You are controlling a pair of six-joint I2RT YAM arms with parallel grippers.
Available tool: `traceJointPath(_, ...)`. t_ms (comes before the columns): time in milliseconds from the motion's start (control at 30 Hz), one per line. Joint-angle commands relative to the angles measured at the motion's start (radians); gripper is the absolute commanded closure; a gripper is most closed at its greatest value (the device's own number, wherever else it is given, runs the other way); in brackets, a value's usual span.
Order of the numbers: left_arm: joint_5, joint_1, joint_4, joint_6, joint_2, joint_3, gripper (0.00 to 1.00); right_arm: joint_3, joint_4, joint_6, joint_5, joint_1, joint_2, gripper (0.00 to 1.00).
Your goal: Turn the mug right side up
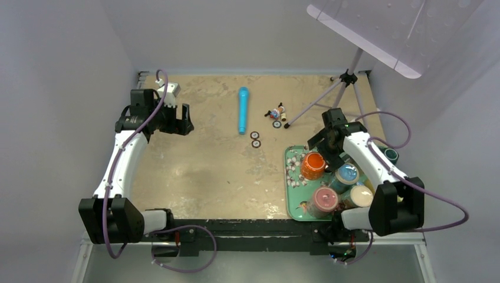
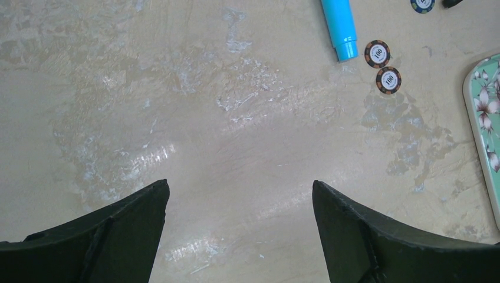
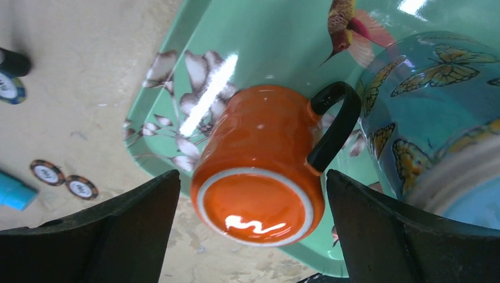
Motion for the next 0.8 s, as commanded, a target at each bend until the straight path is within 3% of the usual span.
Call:
traceJointPath(0,0.019,-0.005,0.012,0.007,-0.028,0.026,0.06,-0.051,0.095,-0.033,-0.038,0.004,0.007,0.04)
traceJointPath(300,-0.002,-0.004,0.005,0.019,-0.024,0.050,0.06,0.109,0.184,-0.168,-0.092,0.177,0.152,0.06)
traceJointPath(600,-0.002,-0.005,-0.005,0.022,-0.015,0.044,0.06,0.120,0.144,-0.178,-0.076,0.120,0.143,0.02)
traceJointPath(767,0.000,-0.005,-0.007,0.023,-0.013,0.049,0.06,0.154,0.133,-0.171,-0.030,0.087,0.047,0.03)
